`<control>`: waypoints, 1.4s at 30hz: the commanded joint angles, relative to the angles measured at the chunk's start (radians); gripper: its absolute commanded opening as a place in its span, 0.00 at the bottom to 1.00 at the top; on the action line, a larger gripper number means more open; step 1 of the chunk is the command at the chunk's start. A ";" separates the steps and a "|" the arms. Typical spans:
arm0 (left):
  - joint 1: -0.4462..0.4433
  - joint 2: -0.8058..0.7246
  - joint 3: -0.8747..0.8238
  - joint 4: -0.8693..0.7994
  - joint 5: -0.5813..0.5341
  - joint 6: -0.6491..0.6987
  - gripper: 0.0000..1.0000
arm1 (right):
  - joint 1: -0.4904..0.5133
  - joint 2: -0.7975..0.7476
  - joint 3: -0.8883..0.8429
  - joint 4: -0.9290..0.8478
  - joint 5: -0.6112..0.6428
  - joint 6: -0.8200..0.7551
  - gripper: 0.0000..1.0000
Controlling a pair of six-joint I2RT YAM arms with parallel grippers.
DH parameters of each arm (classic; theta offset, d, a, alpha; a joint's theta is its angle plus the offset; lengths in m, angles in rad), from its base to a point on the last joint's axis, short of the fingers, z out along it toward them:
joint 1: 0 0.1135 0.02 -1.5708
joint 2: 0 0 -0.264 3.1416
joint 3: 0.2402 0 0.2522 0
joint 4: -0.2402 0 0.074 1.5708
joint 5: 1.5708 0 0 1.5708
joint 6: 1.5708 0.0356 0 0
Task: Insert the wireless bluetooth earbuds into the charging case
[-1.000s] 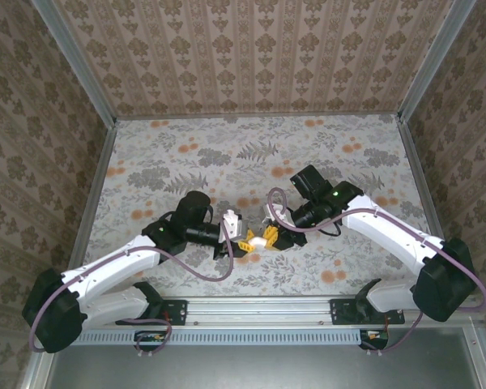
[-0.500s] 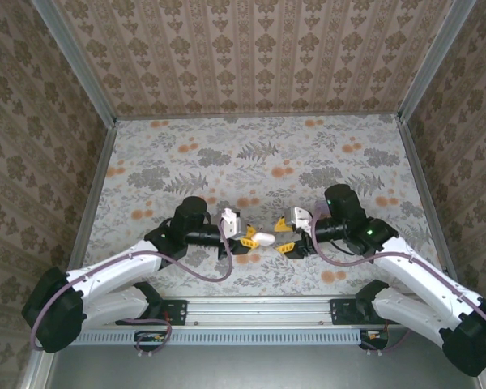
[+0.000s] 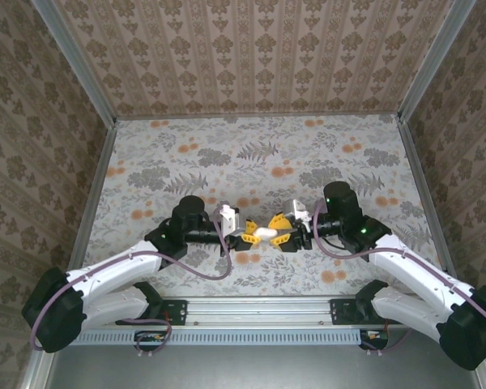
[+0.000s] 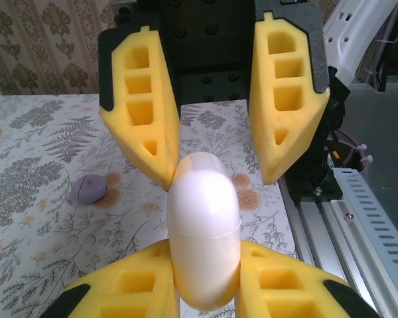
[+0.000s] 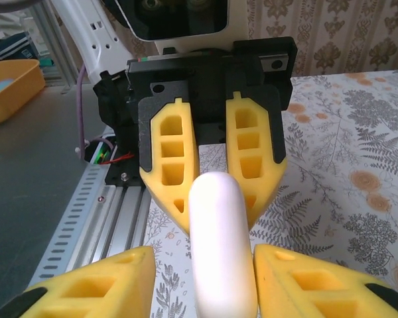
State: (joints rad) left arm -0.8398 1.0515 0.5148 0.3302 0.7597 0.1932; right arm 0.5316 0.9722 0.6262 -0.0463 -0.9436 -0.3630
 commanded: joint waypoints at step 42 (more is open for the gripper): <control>-0.030 -0.016 0.024 -0.037 -0.012 0.017 0.39 | 0.038 0.098 0.229 -0.376 0.033 -0.333 0.12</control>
State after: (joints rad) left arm -0.8612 1.0286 0.5095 0.2775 0.7364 0.2054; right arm 0.5606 1.0626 0.8257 -0.4023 -0.9180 -0.6708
